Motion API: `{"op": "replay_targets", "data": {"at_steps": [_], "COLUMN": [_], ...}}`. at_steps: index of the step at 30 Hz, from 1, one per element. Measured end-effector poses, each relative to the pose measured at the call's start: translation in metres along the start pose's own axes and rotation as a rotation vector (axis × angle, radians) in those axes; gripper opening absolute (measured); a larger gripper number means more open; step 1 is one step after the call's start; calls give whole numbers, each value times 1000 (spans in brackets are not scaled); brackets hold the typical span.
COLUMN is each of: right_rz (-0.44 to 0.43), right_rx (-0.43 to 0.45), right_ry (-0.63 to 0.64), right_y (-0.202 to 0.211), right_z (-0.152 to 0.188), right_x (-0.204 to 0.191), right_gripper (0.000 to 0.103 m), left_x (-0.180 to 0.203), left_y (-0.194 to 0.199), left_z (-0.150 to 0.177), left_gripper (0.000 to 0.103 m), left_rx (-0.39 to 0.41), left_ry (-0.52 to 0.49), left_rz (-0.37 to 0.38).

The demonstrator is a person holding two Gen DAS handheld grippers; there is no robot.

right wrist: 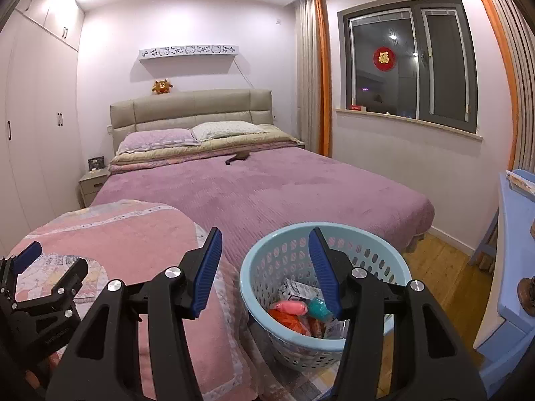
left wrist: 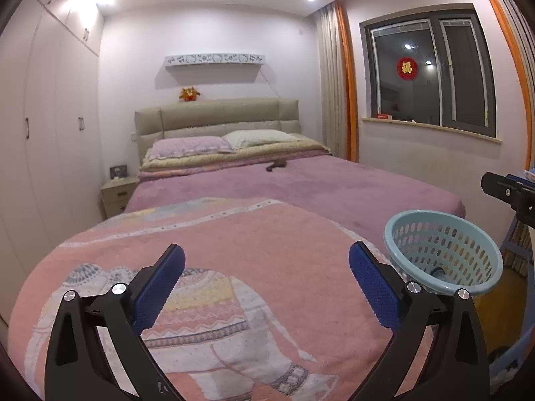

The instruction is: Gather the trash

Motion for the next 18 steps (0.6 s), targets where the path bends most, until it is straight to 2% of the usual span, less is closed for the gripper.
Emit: {"op": "replay_targets", "data": {"at_steps": [5, 8, 18], "right_rz": [7, 42, 31], "right_rx": [-7, 11, 18], "right_ry": [-20, -9, 11], "right_y": [-4, -3, -7], "right_z": [-3, -6, 2], "right_x": [8, 13, 1], "right_gripper": [50, 51, 51], "left_x": [-2, -5, -8], "left_y": [1, 0, 1], "left_z": [2, 2, 1], "left_gripper": [96, 96, 96], "left_rx": [-4, -5, 3], "left_ry": [14, 36, 50], "left_rz": [11, 19, 30]}}
Point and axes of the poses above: each gripper's, at about its wrist camera, not at the fingertips, and y roughly against the way its jaws point, x to its right, z to its underside, the point moved 10 cm from there along -y, roughly the way its jaws point, and after that the axes turned 5 degrees about -z, right-handed, at the moved point
